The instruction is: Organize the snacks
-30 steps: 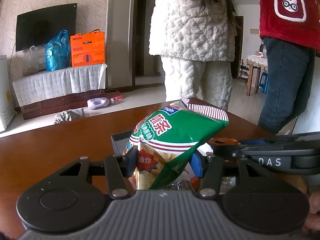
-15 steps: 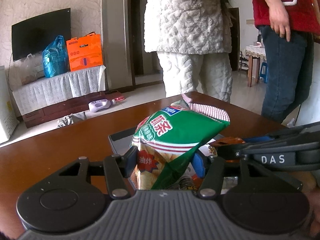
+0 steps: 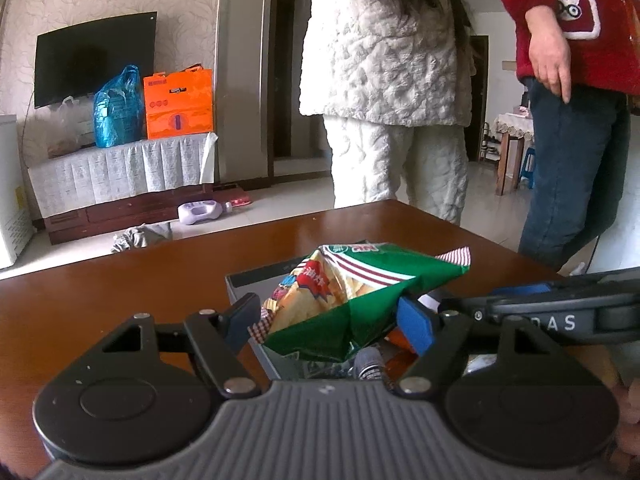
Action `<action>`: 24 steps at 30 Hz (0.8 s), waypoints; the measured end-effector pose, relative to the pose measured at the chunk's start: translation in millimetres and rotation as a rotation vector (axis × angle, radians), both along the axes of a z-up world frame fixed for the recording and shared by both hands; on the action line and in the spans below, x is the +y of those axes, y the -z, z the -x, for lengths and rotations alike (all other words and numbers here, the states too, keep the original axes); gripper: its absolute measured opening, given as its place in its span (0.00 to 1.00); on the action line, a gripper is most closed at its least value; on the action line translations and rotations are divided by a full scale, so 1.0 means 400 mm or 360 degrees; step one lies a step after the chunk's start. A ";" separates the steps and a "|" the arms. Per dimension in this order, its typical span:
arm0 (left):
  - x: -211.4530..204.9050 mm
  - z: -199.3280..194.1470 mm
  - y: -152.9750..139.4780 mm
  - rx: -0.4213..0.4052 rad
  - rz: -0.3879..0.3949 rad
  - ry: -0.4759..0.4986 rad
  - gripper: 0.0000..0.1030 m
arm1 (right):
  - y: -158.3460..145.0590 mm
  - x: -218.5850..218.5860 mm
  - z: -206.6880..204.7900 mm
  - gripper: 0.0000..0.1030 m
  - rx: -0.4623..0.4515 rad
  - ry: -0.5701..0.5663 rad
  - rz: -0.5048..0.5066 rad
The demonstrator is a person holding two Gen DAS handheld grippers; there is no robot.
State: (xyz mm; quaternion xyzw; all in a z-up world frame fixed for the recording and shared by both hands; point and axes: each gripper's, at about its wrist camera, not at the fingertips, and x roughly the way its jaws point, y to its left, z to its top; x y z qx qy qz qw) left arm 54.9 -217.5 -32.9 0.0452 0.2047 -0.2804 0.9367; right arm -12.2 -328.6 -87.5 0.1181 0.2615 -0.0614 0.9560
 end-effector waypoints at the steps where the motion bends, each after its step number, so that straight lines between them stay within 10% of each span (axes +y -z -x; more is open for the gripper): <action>1: 0.001 0.004 -0.001 -0.0002 0.0012 0.0001 0.76 | -0.004 -0.003 0.001 0.60 -0.0006 0.0003 0.0002; 24: 0.079 0.124 -0.026 0.0122 0.0119 -0.0012 0.93 | -0.050 0.012 0.090 0.78 -0.0122 0.0020 -0.0013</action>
